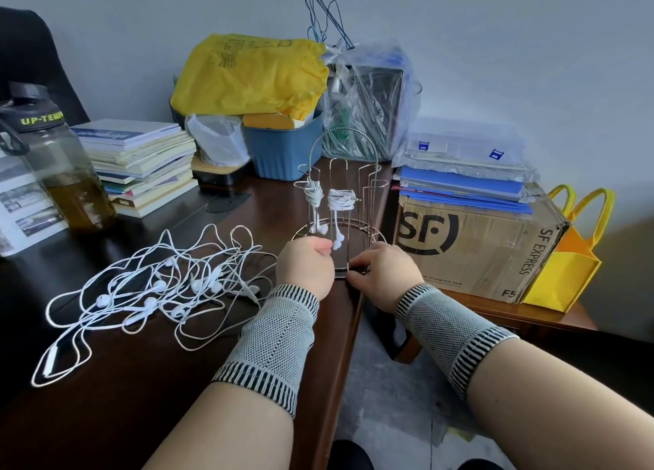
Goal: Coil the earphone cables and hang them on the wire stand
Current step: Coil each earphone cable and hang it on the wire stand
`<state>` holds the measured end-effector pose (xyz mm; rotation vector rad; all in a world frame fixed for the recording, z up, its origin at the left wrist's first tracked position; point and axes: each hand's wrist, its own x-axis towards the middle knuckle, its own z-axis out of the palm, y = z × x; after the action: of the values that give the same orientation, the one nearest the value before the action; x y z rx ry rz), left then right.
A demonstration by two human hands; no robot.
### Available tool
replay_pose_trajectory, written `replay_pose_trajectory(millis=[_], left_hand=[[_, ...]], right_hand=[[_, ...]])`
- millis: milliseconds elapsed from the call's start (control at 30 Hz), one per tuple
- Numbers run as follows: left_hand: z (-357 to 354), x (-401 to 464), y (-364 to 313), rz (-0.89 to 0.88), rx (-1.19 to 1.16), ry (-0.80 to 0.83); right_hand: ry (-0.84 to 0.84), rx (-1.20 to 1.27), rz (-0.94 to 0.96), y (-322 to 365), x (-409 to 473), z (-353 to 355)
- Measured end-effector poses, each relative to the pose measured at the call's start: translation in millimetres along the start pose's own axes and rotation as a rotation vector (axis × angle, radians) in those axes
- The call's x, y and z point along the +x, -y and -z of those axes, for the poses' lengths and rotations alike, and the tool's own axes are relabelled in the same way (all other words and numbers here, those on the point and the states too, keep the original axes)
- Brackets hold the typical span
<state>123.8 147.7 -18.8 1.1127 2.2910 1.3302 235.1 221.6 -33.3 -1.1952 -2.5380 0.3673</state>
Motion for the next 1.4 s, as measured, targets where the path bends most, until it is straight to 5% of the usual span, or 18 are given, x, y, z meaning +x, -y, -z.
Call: replay_pose_trajectory(millis=[200,733,967,1133,1300,1400], left_hand=[[13.2,6.0,-8.9,-0.087,0.271,0.050],[57.2,-18.1,44.0,-0.350,0.914,0.240],[62.0,-12.5,45.2,-0.440,0.590,0.088],[93.6,-1.9,47.3,-0.273,0.459,-0.225],[111.8,9.6,64.9,-0.091,0.416,-0.274],[120.2,14.5,69.1,-0.065,0.358,-0.252]], right_hand=[[-0.033,-0.196,-0.016,29.7,8.6,-7.9],[-0.047,-0.082,0.056,59.9,13.6,-26.3],[-0.082,-0.100,0.070,64.1,17.7,-26.7],[-0.206,-0.077,0.176,65.0,16.4,-36.1],[-0.257,0.146,0.294,83.4,11.6,-43.9],[-0.199,0.361,0.154,99.5,8.9,-41.2]])
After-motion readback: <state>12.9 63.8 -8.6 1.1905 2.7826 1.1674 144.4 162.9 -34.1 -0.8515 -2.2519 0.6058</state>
